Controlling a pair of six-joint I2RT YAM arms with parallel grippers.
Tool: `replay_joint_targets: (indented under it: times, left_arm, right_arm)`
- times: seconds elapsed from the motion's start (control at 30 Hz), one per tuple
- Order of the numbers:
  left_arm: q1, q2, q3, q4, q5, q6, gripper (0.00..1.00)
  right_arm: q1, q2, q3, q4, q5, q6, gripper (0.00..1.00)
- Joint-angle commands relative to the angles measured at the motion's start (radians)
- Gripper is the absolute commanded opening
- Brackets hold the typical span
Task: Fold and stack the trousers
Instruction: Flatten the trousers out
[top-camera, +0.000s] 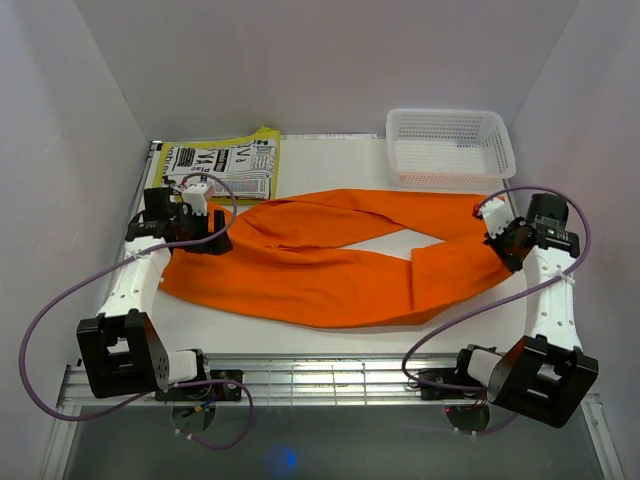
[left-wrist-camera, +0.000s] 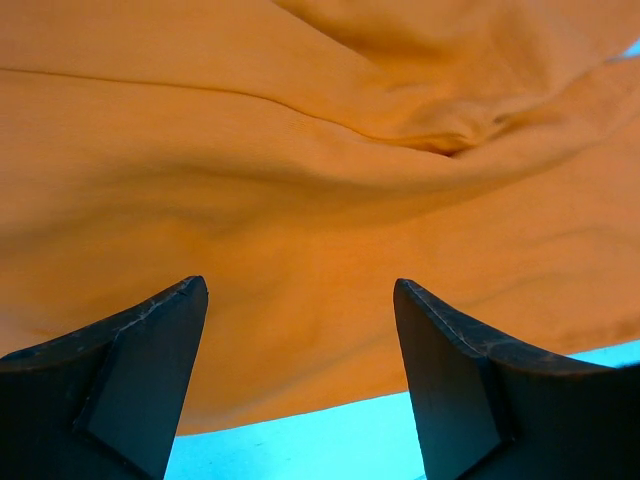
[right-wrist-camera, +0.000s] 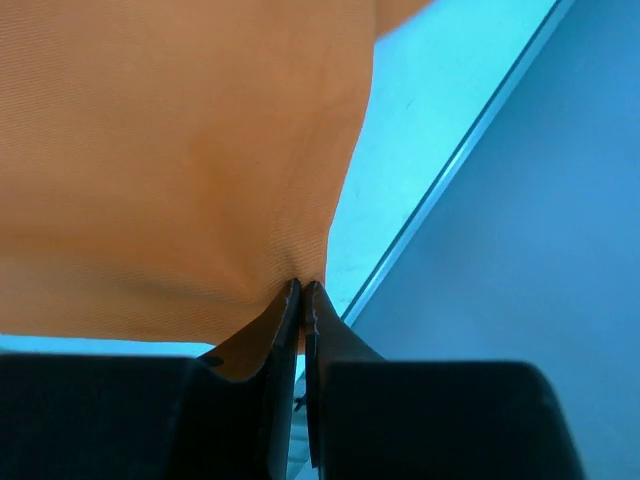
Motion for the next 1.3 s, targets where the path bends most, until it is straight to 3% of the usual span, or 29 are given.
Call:
replay_joint_targets:
  times: [0.0, 0.1, 0.27, 0.4, 0.67, 0.7, 0.73, 0.77, 0.8, 0.9, 0.93, 1.03, 1.13, 1.17, 1.23, 1.27]
  left_arm:
    - [0.101, 0.017, 0.112, -0.082, -0.02, 0.068, 0.86]
    - [0.205, 0.075, 0.172, -0.146, -0.063, 0.131, 0.88]
    - [0.406, 0.178, 0.232, -0.235, -0.08, 0.283, 0.9]
    - [0.564, 0.237, 0.212, -0.191, -0.08, 0.366, 0.89]
    - [0.601, 0.359, 0.178, -0.063, -0.04, 0.432, 0.85]
    - [0.601, 0.376, 0.186, -0.057, -0.037, 0.432, 0.84]
    - [0.601, 0.394, 0.192, -0.047, -0.04, 0.429, 0.83]
    - [0.6, 0.413, 0.211, -0.033, -0.048, 0.427, 0.83]
    - [0.601, 0.451, 0.221, -0.028, -0.048, 0.429, 0.83]
    - [0.594, 0.509, 0.249, -0.016, -0.04, 0.433, 0.82]
    - [0.586, 0.517, 0.249, -0.017, -0.038, 0.446, 0.81]
    - [0.561, 0.519, 0.215, -0.04, -0.046, 0.484, 0.73]
    - [0.558, 0.488, 0.156, -0.054, -0.064, 0.504, 0.58]
    - [0.56, 0.476, 0.139, -0.066, -0.077, 0.513, 0.4]
    - [0.567, 0.42, 0.097, -0.083, -0.106, 0.524, 0.24]
    - [0.586, 0.396, 0.088, -0.108, -0.114, 0.527, 0.07]
  right_arm:
    - [-0.177, 0.013, -0.102, -0.054, 0.003, -0.225, 0.08]
    - [-0.265, 0.061, -0.15, -0.02, 0.006, -0.275, 0.08]
    - [-0.306, 0.142, -0.2, 0.044, 0.054, -0.303, 0.08]
    - [-0.331, 0.176, -0.248, 0.115, 0.097, -0.34, 0.08]
    - [-0.352, 0.197, -0.268, 0.144, 0.16, -0.377, 0.08]
    - [-0.352, 0.194, -0.263, 0.139, 0.163, -0.381, 0.11]
    - [-0.352, 0.193, -0.254, 0.129, 0.157, -0.381, 0.37]
    - [-0.352, 0.193, -0.225, 0.1, 0.15, -0.378, 0.5]
    - [-0.352, 0.193, -0.204, 0.078, 0.122, -0.371, 0.72]
    - [-0.339, 0.2, -0.104, 0.003, 0.052, -0.326, 0.85]
    - [-0.331, 0.205, -0.079, -0.017, 0.017, -0.309, 0.85]
    - [-0.284, 0.225, -0.007, -0.092, -0.047, -0.247, 0.85]
    - [-0.213, 0.231, -0.019, -0.111, -0.077, -0.185, 0.84]
    - [-0.175, 0.229, -0.035, -0.106, -0.077, -0.164, 0.84]
    - [-0.138, 0.223, -0.1, -0.076, -0.072, -0.15, 0.81]
    - [-0.11, 0.222, -0.126, -0.06, -0.066, -0.147, 0.8]
